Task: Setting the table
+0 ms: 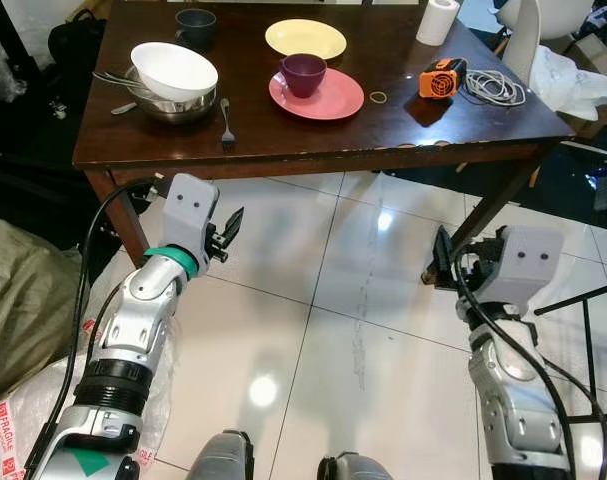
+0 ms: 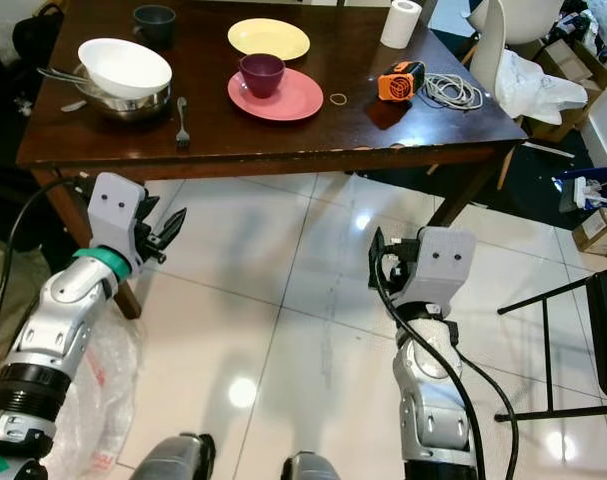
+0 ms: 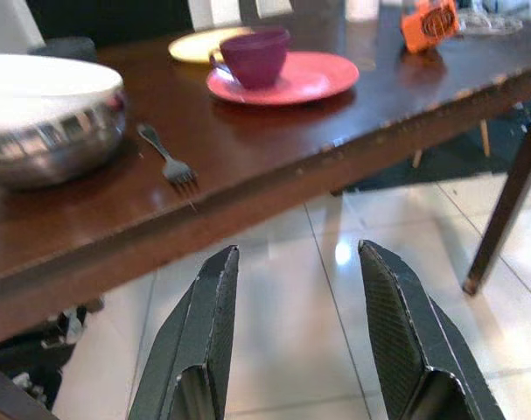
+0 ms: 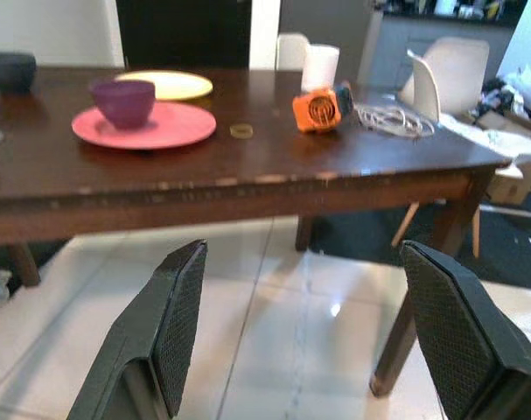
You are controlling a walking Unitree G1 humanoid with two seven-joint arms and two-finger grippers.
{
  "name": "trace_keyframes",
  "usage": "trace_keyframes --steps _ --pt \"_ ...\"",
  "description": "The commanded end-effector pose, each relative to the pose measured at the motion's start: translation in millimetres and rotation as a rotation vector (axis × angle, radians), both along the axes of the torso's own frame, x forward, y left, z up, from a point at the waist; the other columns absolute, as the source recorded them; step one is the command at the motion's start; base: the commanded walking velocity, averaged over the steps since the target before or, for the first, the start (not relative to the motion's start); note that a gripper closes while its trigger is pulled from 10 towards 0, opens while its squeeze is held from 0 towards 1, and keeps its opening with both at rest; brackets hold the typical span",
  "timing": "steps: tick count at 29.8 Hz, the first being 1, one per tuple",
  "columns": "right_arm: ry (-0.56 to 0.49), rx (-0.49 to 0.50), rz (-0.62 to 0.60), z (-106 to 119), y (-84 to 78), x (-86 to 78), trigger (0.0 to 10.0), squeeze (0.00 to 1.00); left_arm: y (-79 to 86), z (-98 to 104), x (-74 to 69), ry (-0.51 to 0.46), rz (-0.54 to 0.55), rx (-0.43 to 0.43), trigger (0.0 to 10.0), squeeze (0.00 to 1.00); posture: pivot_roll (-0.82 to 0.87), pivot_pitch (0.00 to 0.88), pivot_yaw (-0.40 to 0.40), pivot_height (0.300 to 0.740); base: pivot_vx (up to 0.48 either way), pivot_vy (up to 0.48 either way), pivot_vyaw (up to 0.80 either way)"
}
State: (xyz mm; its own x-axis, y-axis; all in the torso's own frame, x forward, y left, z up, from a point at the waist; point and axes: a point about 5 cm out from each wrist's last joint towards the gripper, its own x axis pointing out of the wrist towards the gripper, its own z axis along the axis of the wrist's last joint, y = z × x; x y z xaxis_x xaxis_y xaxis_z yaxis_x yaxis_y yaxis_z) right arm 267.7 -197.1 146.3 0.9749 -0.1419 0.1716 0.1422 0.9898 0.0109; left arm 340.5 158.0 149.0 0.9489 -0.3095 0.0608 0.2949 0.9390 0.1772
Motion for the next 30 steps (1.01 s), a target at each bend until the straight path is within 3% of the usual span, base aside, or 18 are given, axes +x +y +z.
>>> trace_keyframes --steps 1,30 --pt "-0.013 -0.007 -0.008 3.5 -3.2 0.7 10.0 0.0 -4.2 0.7 3.2 -0.01 0.006 -0.012 10.0 0.0 0.1 0.0 -0.007 0.74 0.48 0.0 0.0" --pt "0.003 -0.013 -0.015 -0.1 -4.4 0.3 10.0 0.0 -4.3 7.2 8.9 -0.028 0.036 -0.015 10.0 0.0 0.09 0.0 -0.001 0.74 0.433 0.0 0.0"
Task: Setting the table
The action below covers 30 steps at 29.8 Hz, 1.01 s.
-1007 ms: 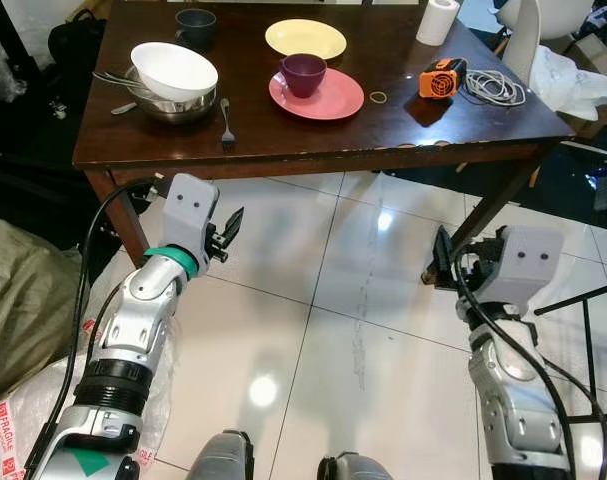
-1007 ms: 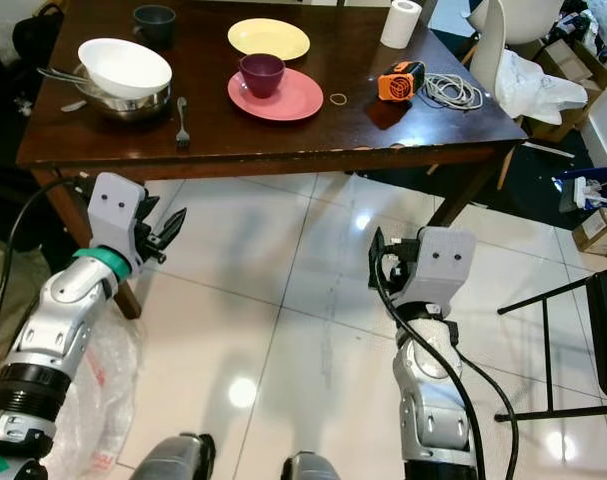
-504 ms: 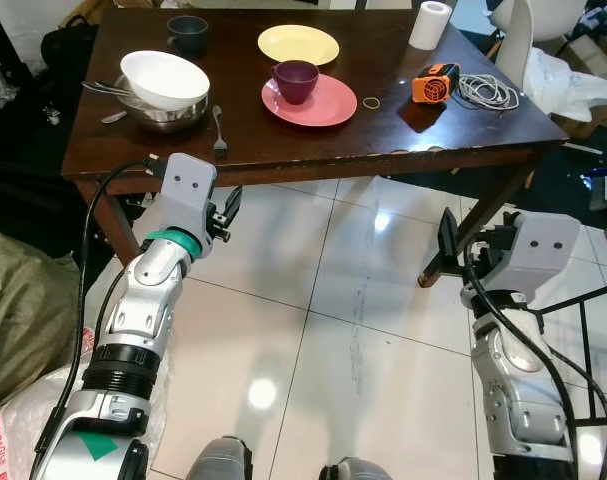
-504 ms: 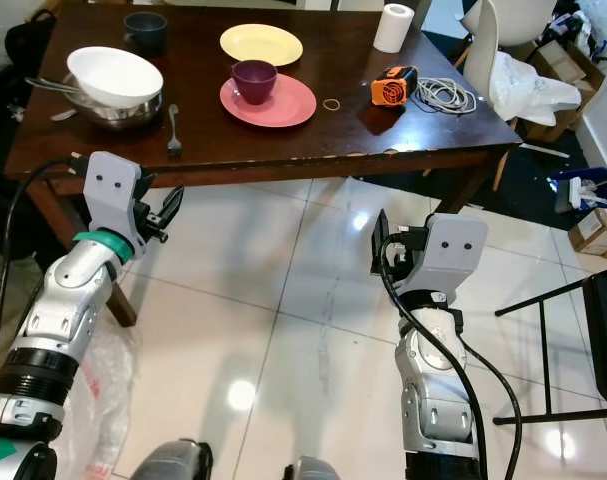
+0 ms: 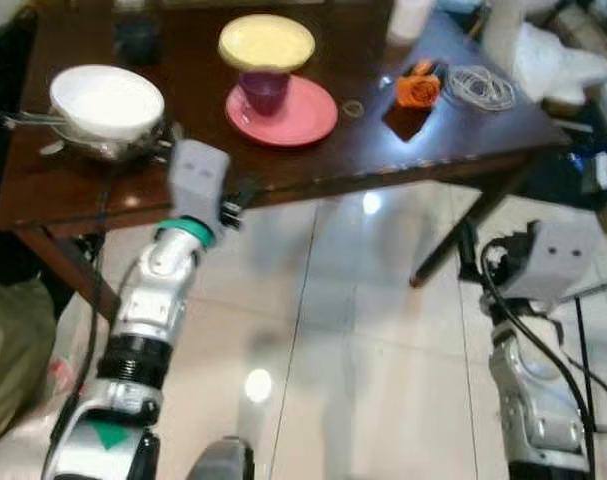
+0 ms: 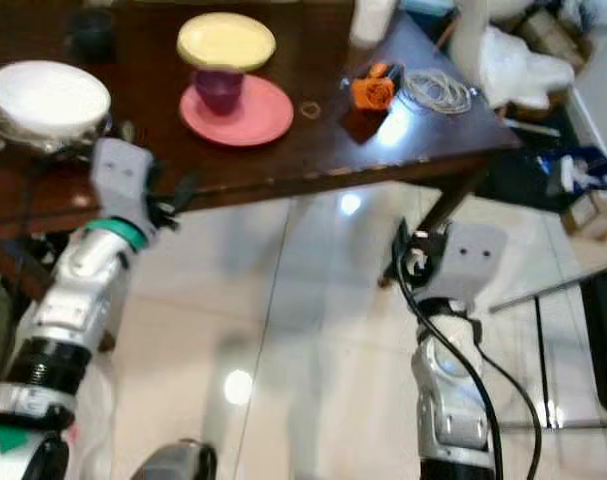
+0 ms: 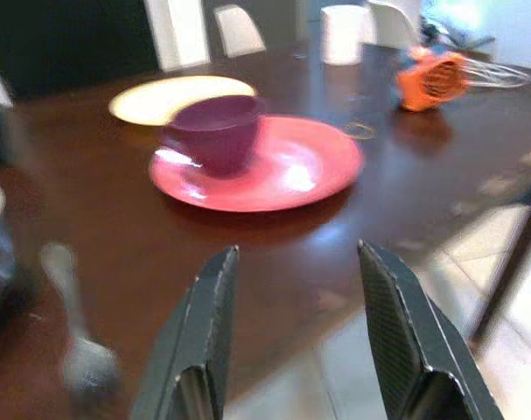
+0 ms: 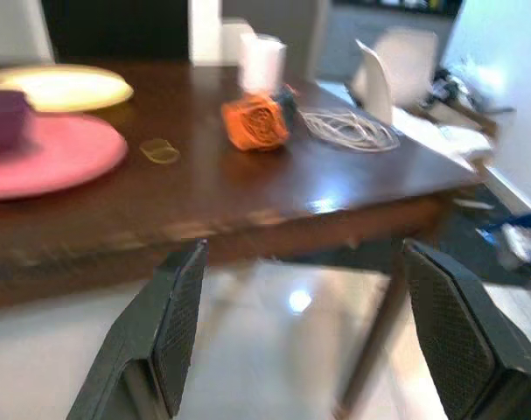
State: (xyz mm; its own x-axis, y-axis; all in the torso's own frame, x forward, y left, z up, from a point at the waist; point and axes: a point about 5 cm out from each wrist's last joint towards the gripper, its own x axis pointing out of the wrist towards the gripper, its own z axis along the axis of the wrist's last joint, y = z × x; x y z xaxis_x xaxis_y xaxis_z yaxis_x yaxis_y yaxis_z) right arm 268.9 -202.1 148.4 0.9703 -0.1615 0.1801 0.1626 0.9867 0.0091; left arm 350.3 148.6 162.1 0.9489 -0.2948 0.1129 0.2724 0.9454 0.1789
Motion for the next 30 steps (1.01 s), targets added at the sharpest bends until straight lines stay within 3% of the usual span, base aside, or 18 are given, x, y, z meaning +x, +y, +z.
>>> trace_keyframes --steps 1,30 --pt "0.012 -0.01 0.005 -2.4 0.5 -0.8 10.0 0.0 5.2 -5.6 -0.6 0.022 0.022 -0.003 10.0 0.0 0.09 0.0 -0.001 0.74 0.352 0.0 0.0" --pt "0.008 -0.005 0.009 -2.3 1.6 0.6 10.0 0.0 3.6 -2.0 0.6 -0.001 0.012 0.009 10.0 0.0 0.1 0.0 0.002 0.74 0.35 0.0 0.0"
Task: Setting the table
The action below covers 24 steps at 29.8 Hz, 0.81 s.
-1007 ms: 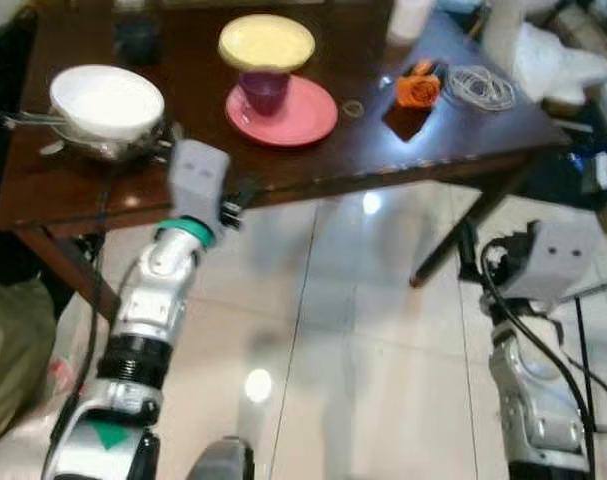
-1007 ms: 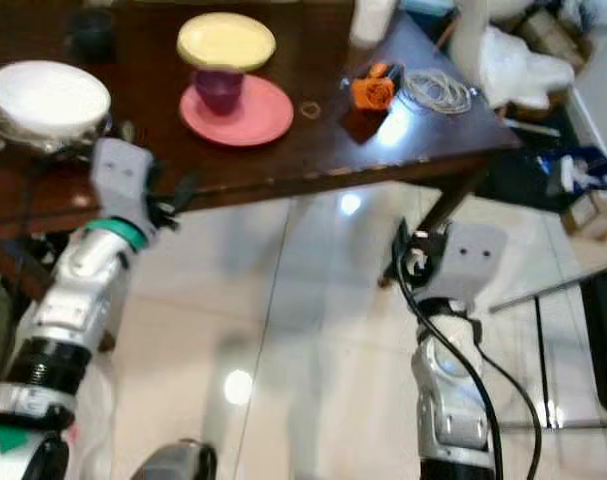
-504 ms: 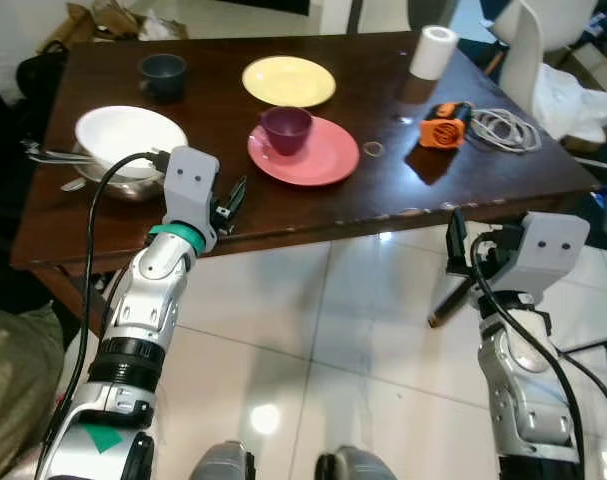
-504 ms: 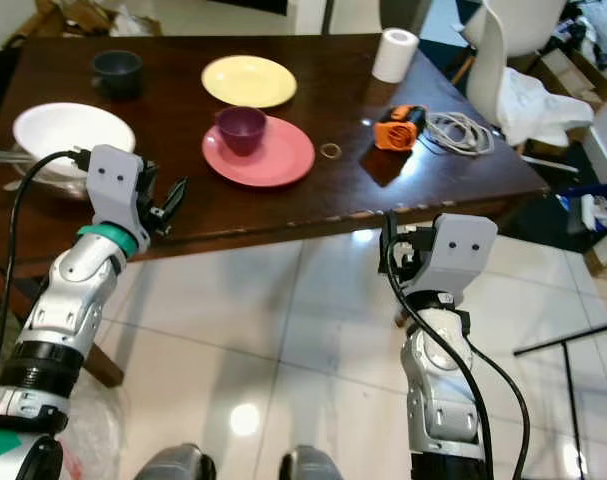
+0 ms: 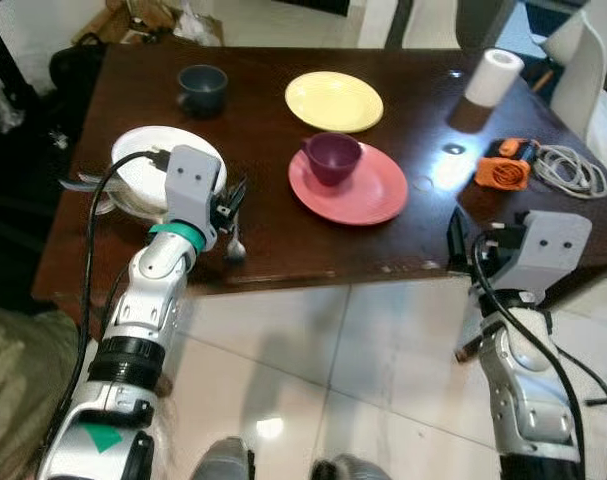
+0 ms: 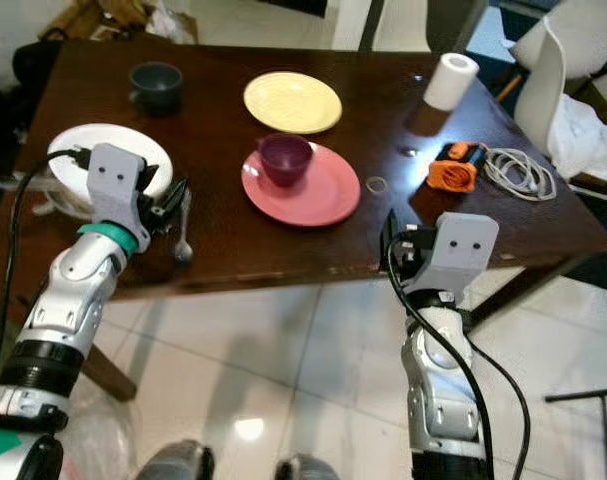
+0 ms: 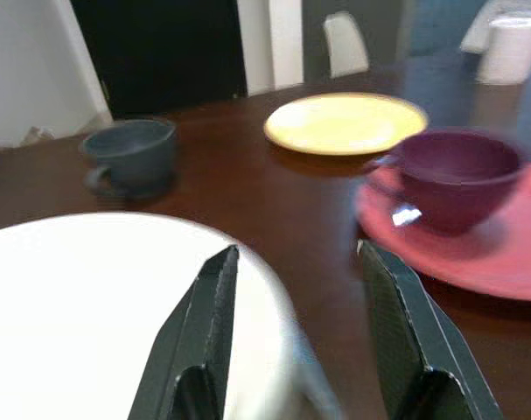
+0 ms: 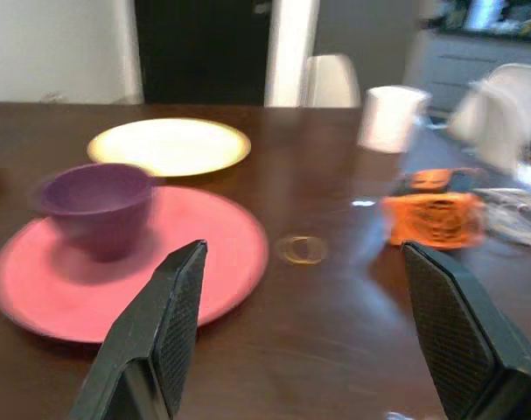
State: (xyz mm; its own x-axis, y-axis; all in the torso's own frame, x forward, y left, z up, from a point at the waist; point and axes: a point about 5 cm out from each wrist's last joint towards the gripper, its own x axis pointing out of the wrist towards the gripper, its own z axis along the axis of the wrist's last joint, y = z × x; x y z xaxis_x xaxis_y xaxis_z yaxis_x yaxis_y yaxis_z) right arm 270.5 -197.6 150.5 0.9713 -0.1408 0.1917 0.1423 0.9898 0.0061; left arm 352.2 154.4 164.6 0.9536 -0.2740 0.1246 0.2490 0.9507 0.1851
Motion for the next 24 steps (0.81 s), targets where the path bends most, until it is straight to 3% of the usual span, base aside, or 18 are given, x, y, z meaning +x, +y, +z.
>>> trace_keyframes --steps 1,13,24 --pt "0.019 0.0 -0.011 -4.4 -2.8 -0.8 10.0 0.0 -3.9 -3.8 -1.9 0.006 -0.019 0.014 10.0 0.0 0.1 0.0 0.002 0.74 0.382 0.0 0.0" --pt "0.015 0.001 -0.01 -3.2 -2.5 0.3 10.0 0.0 -11.7 -1.8 -4.2 -0.007 -0.057 0.013 10.0 0.0 0.09 0.0 0.001 0.74 0.373 -0.15 0.0" --pt "0.02 0.003 0.004 -3.1 -1.5 0.2 10.0 0.0 -12.6 -2.9 -5.7 0.006 -0.073 -0.01 10.0 0.0 0.09 0.0 -0.002 0.74 0.0 0.0 0.0"
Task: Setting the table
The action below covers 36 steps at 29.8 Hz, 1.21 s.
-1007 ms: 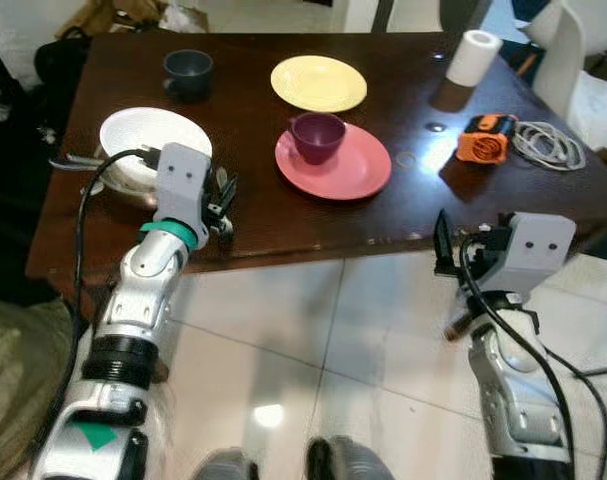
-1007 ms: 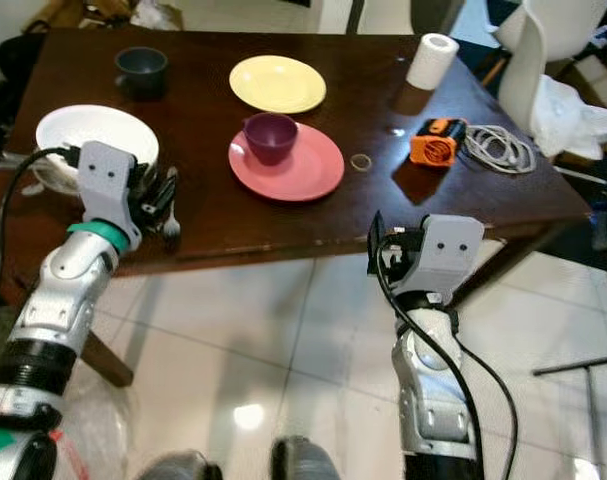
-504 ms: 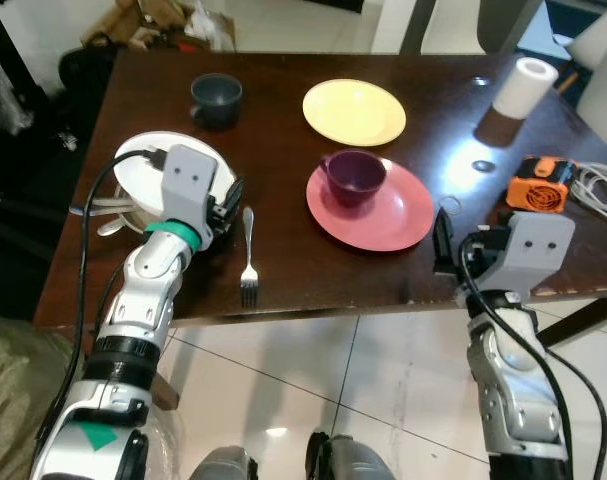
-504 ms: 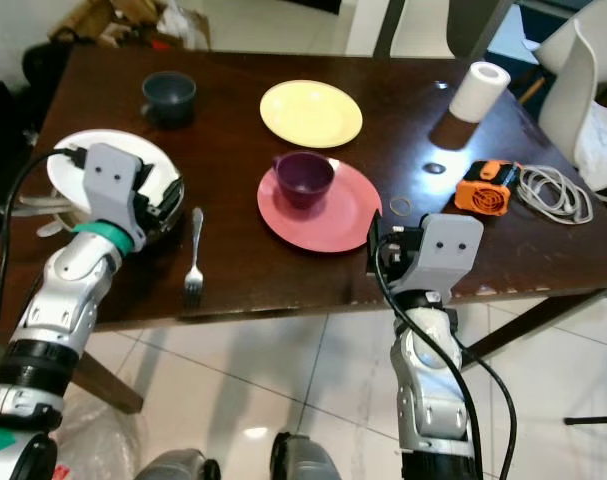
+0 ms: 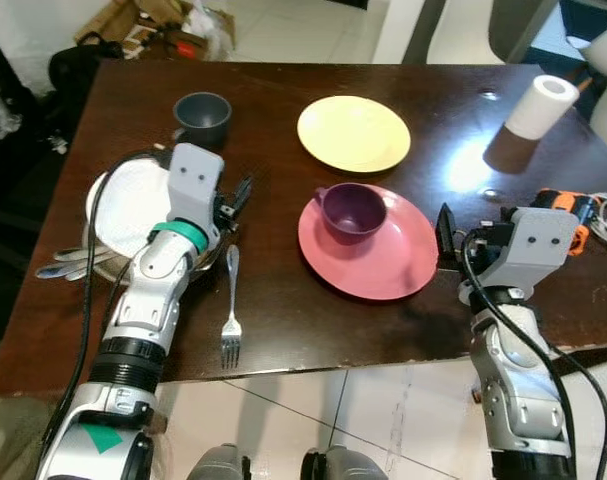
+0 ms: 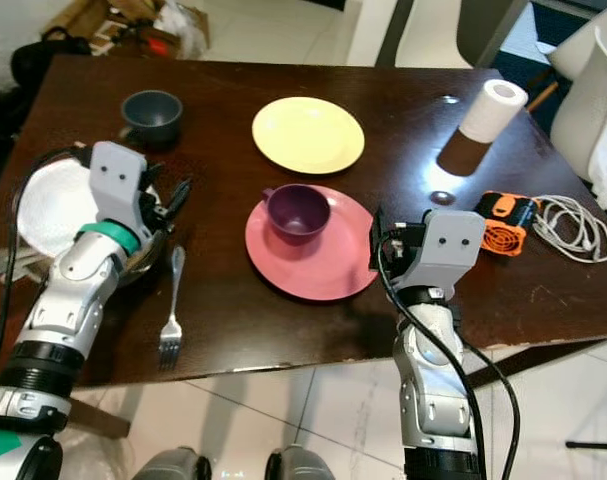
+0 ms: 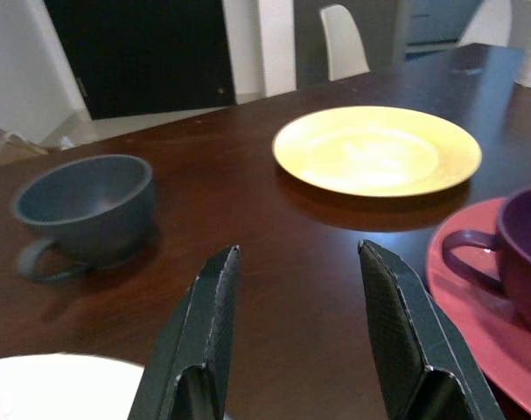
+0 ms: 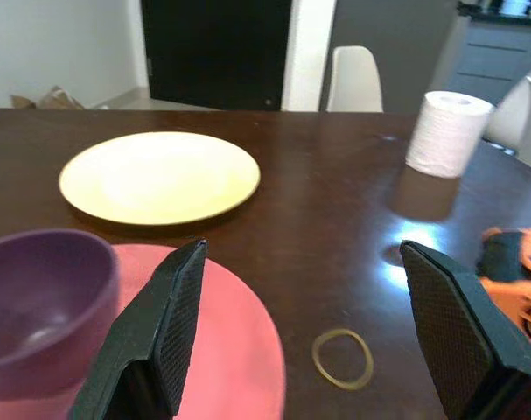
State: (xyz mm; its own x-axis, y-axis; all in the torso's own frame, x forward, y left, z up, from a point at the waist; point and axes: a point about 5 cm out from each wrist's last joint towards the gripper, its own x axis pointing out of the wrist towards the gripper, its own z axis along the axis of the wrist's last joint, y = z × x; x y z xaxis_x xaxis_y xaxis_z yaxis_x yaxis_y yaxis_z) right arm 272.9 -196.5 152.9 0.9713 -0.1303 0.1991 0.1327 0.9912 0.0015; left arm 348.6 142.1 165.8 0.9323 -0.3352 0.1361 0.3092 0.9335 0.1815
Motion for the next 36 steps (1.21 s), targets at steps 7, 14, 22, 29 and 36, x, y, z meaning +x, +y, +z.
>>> trace_keyframes --steps 7,14,22,29,36 --pt "0.031 -0.004 0.047 -2 -0.1 -3.2 10.0 0.0 4.3 2 -1.6 -0.023 -0.005 0.032 10.0 0.0 0.09 0.0 -0.004 0.74 0.0 0.0 0.0" --pt "0.017 -0.024 0.111 6 -2.7 -1.4 10.0 0.0 -0.5 28 -1.4 -0.13 -0.122 0.137 10.0 0.0 0.09 0.0 -0.008 0.74 0.0 0.0 0.0" --pt "0.027 -0.009 0.156 11 0.0 7.9 10.0 0.0 -8.5 70 4.3 -0.239 -0.16 0.122 10.0 0.0 0.09 0.0 -0.002 0.74 0.0 0.0 0.0" --pt "0.071 0.025 0.389 4 47.5 7.7 10.0 1.0 -28.9 98 -4.2 -0.345 -0.286 0.194 10.0 0.0 0.1 0.0 0.001 0.74 0.0 0.0 0.0" --pt "0.221 -0.04 0.274 -26 47.6 6.5 10.0 0.0 -53.0 85 -13.3 -0.293 -0.396 0.181 10.0 0.0 0.1 0.0 0.014 0.74 0.0 0.0 0.0"
